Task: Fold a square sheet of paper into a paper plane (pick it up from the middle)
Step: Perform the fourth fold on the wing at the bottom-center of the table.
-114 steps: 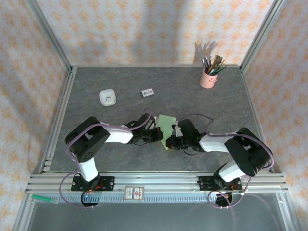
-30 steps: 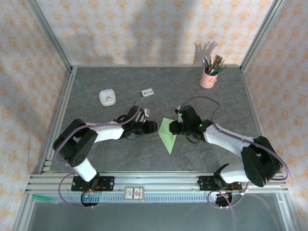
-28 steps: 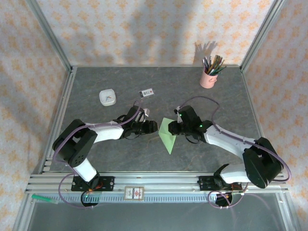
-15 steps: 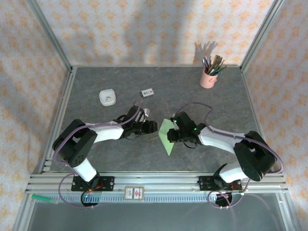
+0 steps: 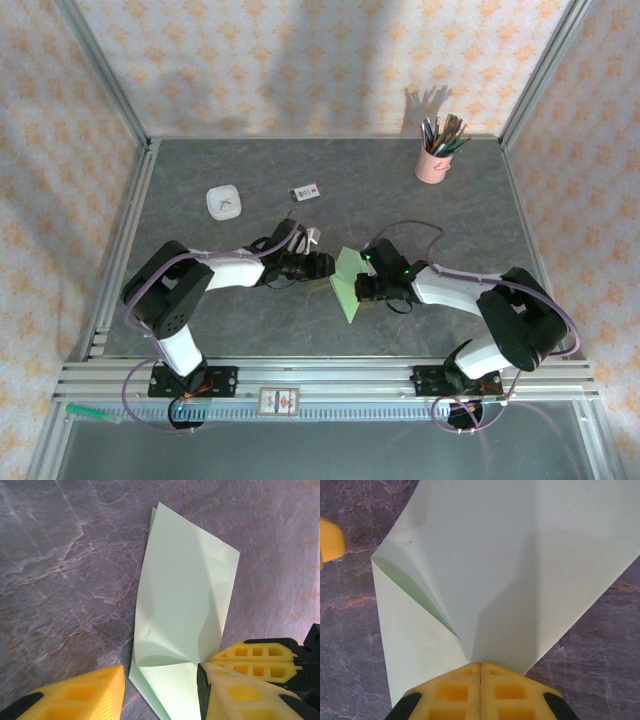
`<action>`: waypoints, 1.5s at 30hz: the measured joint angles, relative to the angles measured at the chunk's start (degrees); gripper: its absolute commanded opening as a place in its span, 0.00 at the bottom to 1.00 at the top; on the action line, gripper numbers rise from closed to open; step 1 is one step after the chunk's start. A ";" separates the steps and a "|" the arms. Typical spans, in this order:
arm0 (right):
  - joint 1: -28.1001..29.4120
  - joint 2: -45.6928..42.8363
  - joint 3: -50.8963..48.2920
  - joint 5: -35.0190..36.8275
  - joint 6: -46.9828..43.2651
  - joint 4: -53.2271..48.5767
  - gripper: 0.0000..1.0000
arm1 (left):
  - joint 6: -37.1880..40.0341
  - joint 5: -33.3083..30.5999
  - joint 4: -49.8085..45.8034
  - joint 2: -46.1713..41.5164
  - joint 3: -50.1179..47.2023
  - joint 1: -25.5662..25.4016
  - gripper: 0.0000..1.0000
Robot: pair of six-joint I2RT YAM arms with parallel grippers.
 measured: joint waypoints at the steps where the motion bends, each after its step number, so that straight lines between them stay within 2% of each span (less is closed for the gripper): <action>1: 0.00 0.02 -0.07 0.00 0.00 0.15 0.05 | 0.02 0.35 -0.02 0.39 0.33 0.00 0.44; 22: 0.00 0.13 -0.42 0.02 0.00 1.33 0.04 | -0.17 3.54 -0.57 4.28 2.99 0.00 0.43; 28: -0.11 0.13 -0.44 0.00 -0.02 1.46 0.04 | -0.85 4.81 -0.35 4.46 3.02 -0.20 0.39; 36: -0.15 0.13 -0.46 0.00 -0.02 1.60 0.04 | -1.03 5.14 -0.37 5.66 4.50 -0.37 0.25; 45: -0.39 0.13 -0.28 0.00 -0.17 1.57 0.13 | -0.52 4.13 -1.01 6.27 4.96 -0.37 0.03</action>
